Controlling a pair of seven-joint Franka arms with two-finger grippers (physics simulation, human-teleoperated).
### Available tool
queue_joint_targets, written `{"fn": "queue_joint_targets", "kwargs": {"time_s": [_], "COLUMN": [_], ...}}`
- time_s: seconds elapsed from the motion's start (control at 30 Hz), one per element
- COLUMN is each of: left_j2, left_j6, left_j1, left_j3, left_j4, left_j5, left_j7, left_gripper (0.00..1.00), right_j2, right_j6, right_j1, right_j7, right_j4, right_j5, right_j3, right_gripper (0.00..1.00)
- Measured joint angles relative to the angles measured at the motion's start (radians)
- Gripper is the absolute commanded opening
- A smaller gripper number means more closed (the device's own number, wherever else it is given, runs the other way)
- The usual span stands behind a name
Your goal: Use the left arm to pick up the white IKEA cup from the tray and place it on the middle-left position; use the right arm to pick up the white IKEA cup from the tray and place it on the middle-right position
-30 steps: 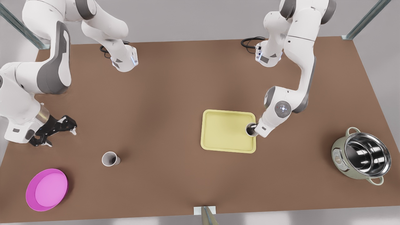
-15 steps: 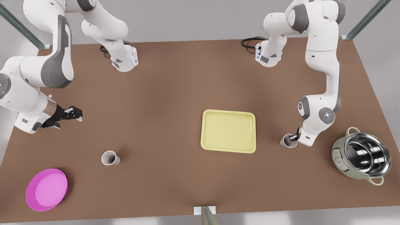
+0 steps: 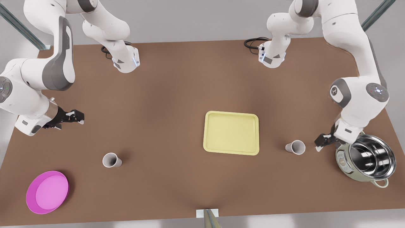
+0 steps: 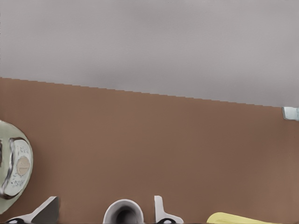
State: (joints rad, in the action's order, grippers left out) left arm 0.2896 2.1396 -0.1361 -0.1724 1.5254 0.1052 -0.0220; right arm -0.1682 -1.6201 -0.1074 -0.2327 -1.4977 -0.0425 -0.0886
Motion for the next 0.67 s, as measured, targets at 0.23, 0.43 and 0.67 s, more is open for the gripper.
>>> {"fn": "queue_joint_targets", "kwargs": {"time_s": [0.23, 0.43, 0.67], "left_j2": [0.012, 0.022, 0.022], "left_j6": [-0.419, -0.54, -0.592], "left_j1": [-0.013, 0.004, -0.014], "left_j3": [0.006, -0.003, 0.009], "left_j4": [-0.19, -0.192, -0.192], "left_j5": [0.007, 0.018, 0.033], "left_j7": [-0.024, -0.038, -0.052], "left_gripper": [1.0, 1.0, 1.0], "right_j2": [0.0, -0.001, -0.021], "right_j6": [0.0, -0.001, -0.015], "right_j1": [0.0, -0.002, -0.016], "right_j7": [0.023, 0.036, 0.046], "right_j4": [0.0, 0.013, 0.023], "right_j5": [-0.001, -0.002, -0.015], "right_j3": [0.001, 0.005, 0.003], "right_gripper": [1.0, 1.0, 1.0]}}
